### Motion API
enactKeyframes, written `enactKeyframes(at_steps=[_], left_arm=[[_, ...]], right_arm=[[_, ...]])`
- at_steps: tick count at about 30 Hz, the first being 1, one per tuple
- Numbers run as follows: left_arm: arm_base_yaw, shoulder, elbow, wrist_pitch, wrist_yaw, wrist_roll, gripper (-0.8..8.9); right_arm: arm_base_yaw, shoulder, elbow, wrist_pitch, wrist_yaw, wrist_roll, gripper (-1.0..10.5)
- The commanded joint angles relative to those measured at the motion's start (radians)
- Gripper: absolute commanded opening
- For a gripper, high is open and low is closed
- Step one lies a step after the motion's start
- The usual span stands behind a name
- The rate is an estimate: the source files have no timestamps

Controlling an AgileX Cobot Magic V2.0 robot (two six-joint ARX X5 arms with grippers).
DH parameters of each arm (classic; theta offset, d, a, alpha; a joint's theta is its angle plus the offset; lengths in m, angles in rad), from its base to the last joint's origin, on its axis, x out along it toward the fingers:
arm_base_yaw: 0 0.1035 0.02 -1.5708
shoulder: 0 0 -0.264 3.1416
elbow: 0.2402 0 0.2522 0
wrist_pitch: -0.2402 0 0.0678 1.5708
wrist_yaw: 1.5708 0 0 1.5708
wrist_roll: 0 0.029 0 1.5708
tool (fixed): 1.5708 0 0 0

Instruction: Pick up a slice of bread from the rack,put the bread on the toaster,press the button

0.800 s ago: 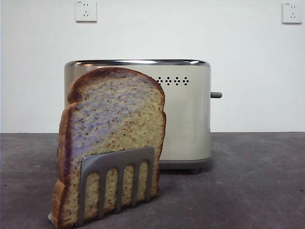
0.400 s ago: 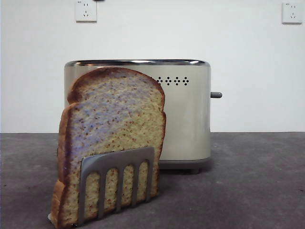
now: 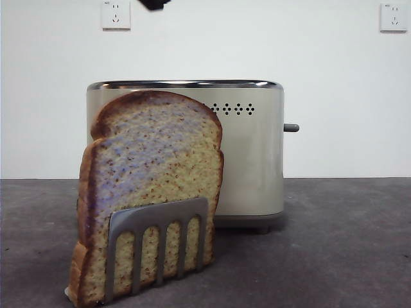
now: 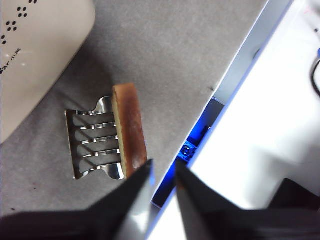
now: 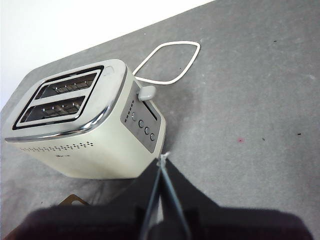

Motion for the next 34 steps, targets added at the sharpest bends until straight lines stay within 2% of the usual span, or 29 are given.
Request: enactKeyframes(at_steps=[1, 2, 10, 23, 25, 27, 34], left_arm=[[-0.015, 0.019, -0.002, 0.004, -0.045, -0.021, 5.45], [-0.017, 0.022, -0.002, 0.004, -0.055, -0.031, 5.76], [-0.016, 0.078, -0.002, 0.032, -0.070, -0.054, 5.74], [-0.016, 0.201, -0.002, 0.029, -0.080, -0.057, 5.57], [-0.016, 0.223, -0.002, 0.027, -0.095, -0.057, 4.93], [-0.016, 0.249, -0.002, 0.027, -0.121, -0.057, 3.80], [-0.014, 0.282, -0.002, 0.032, -0.127, -0.057, 1.86]], right_arm=[[0.000, -0.001, 0.005, 0.004, -0.004, 0.006, 0.0], [0.000, -0.001, 0.005, 0.004, -0.004, 0.006, 0.0], [0.000, -0.001, 0.005, 0.000, -0.037, 0.006, 0.0], [0.000, -0.001, 0.005, -0.045, -0.037, 0.006, 0.0], [0.000, -0.001, 0.005, -0.048, -0.037, 0.003, 0.0], [0.000, -0.001, 0.005, -0.048, -0.037, 0.002, 0.0], [0.000, -0.001, 0.005, -0.048, -0.037, -0.002, 0.0]])
